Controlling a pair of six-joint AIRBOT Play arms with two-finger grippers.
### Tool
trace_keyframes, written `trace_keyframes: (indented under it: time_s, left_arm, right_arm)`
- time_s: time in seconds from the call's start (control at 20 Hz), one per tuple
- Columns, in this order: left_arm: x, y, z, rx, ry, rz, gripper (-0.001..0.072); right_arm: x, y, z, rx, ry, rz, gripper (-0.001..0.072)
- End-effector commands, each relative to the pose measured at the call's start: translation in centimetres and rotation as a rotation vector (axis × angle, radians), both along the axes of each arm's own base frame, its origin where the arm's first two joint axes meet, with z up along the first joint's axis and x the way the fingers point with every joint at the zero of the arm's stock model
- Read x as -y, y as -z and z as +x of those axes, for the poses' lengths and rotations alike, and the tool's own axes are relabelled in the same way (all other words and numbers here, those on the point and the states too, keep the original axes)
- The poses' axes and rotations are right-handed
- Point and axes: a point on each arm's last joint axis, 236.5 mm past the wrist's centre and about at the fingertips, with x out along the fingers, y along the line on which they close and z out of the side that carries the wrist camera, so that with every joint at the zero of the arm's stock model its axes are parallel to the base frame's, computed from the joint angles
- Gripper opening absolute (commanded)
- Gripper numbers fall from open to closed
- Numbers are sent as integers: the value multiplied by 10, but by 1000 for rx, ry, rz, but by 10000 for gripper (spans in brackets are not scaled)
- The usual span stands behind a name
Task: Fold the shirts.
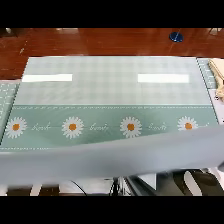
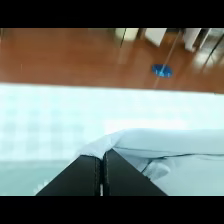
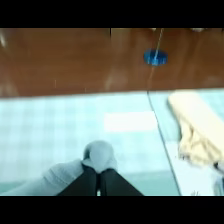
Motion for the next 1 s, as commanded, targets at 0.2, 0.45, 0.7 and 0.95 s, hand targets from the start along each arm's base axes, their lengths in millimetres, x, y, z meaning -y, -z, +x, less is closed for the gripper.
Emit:
trace_keyframes:
  time_s: [0.2, 0.45, 0.7, 0.95]
  left_arm:
    - [-28, 175, 118, -499, 23, -52, 18]
    - [-40, 254, 229, -552, 58, -164, 19]
    - [-68, 287, 302, -530, 72, -60, 19]
    - [-84, 317, 338, -533, 31, -52, 19]
  right_arm:
    - [19, 196, 153, -532, -32, 123, 17]
    - [-12, 275, 269, -583, -157, 143, 17]
    - [-35, 302, 356, -408, -210, 91, 18]
    - [-29, 306, 397, -281, -156, 121, 17]
